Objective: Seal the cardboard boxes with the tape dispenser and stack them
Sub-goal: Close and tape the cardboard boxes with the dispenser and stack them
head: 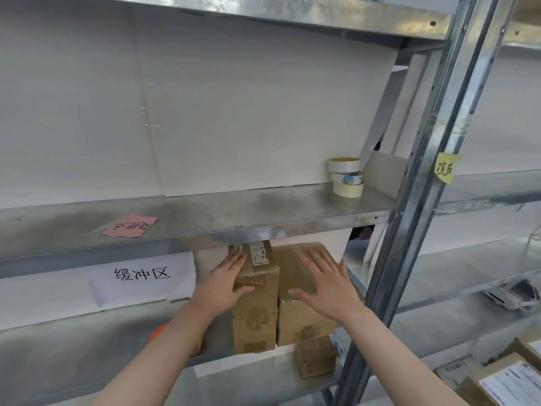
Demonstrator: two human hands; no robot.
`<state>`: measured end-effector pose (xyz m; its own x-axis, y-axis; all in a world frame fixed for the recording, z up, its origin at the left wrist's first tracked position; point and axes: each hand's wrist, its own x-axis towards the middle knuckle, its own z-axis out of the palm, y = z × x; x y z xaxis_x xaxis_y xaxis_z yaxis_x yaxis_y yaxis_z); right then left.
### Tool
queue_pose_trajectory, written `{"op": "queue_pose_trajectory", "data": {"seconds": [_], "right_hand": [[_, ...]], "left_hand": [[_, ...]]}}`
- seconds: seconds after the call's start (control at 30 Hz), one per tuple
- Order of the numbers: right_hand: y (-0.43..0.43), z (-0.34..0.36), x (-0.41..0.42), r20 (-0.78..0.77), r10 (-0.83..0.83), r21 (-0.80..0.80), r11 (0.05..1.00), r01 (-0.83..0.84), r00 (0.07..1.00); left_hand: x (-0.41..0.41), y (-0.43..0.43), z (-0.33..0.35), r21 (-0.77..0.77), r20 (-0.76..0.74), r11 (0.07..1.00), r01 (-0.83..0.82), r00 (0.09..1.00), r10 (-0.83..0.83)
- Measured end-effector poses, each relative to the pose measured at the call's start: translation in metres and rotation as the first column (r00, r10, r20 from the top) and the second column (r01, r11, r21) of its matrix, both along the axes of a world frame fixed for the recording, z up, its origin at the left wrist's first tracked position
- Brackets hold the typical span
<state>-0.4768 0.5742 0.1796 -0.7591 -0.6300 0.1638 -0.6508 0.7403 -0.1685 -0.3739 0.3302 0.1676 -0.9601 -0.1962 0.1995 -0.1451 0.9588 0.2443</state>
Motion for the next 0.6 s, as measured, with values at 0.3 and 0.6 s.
{"op": "queue_pose_trajectory", "data": {"seconds": [0.3, 0.6], "right_hand": [[0.012, -0.013, -0.003, -0.003, -0.042, 0.044, 0.998, 0.042, 0.999], [0.015, -0.002, 0.016, 0.005, -0.019, -0.007, 1.000, 0.019, 1.000]], "left_hand": [[0.003, -0.004, 0.000, -0.236, 0.045, 0.966, 0.102, 0.995, -0.094], [0.018, 0.001, 0.014, -0.249, 0.033, 0.959, 0.135, 0.991, -0.131]]}}
